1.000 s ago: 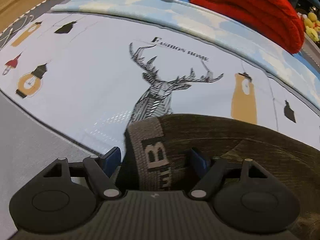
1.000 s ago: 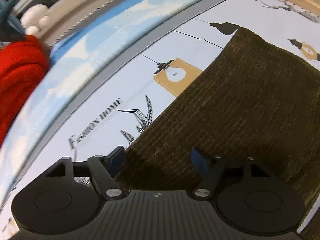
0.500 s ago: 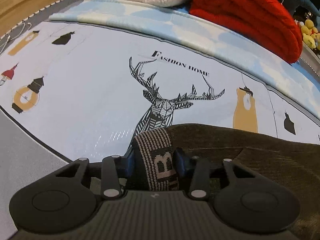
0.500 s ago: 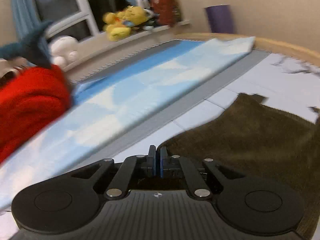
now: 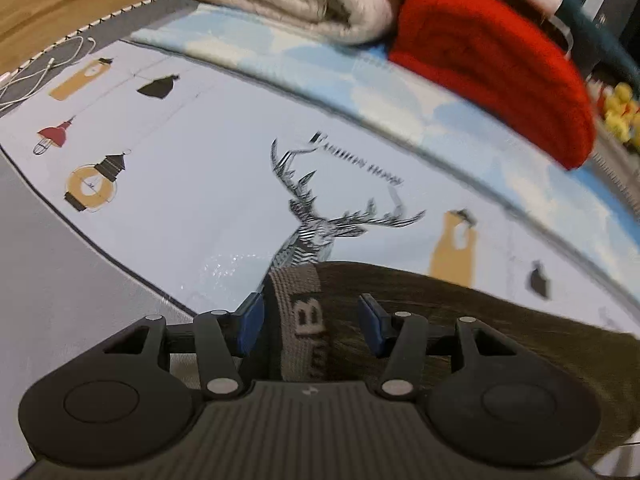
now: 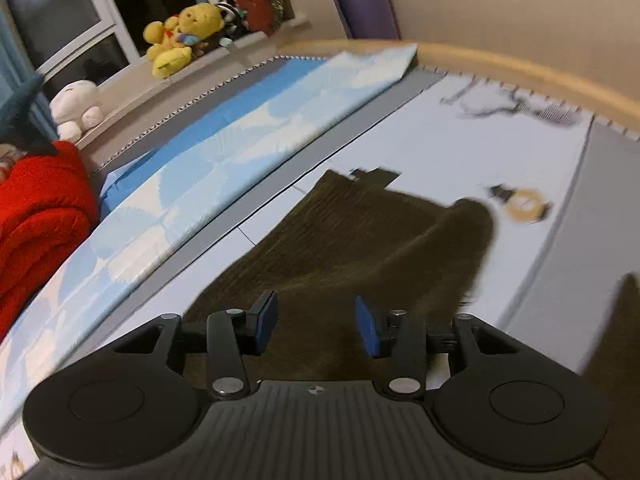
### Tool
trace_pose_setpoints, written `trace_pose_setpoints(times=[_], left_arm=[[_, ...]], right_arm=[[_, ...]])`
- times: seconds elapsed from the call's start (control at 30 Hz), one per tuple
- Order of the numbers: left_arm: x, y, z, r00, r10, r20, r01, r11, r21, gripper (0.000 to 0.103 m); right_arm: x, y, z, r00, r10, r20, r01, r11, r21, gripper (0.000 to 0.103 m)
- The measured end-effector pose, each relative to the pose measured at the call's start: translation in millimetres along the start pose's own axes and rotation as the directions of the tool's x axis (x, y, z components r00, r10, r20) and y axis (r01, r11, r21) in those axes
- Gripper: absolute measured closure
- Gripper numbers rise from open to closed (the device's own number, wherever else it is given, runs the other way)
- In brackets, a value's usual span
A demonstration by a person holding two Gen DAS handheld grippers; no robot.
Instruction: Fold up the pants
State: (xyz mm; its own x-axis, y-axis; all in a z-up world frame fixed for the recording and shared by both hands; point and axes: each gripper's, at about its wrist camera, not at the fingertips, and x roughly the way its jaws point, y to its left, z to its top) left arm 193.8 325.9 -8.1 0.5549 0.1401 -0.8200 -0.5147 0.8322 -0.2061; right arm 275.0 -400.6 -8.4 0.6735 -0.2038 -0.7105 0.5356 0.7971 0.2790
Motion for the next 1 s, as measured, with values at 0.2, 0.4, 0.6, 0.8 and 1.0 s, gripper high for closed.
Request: trace_pose_setpoints(times=[0.2, 0.4, 0.6, 0.8, 1.0], left_arm=[[-58.4, 7.8, -35.0, 0.991, -0.12, -0.066, 0.126, 0.987, 0.098, 0.054], [-113.9, 48.7, -81.4, 0.984, -0.156, -0.083, 0.168, 0.973, 0.157, 0.072], [-87.2, 68.6, -122.2, 0.984, -0.043, -0.174, 0.074, 0.982, 0.172, 0.069], [-69.1, 65.9, -117.2, 0.986, 0.005, -0.164, 0.032, 0.975, 0.221, 0.041], [-36.1, 55.7, -122.7, 0.967, 0.061, -0.248, 0.019, 0.952, 0.307, 0.034]], right_arm=[[-77.1, -35.6, -9.6, 0.999, 0.049, -0.011, -0.05, 0.994, -0.096, 0.059], [-144.9, -76.8, -18.1, 0.993, 0.116, 0.03, -0.103, 0.954, -0.282, 0.085], [-170.6, -132.3, -33.1, 0.997, 0.075, -0.012, -0.074, 0.932, -0.356, 0.084], [-177.1, -153.4, -41.3, 0.991, 0.078, -0.108, -0.108, 0.945, -0.308, 0.08], [-196.9, -133.3, -54.4, 0.994, 0.08, -0.069, -0.101, 0.914, -0.393, 0.069]])
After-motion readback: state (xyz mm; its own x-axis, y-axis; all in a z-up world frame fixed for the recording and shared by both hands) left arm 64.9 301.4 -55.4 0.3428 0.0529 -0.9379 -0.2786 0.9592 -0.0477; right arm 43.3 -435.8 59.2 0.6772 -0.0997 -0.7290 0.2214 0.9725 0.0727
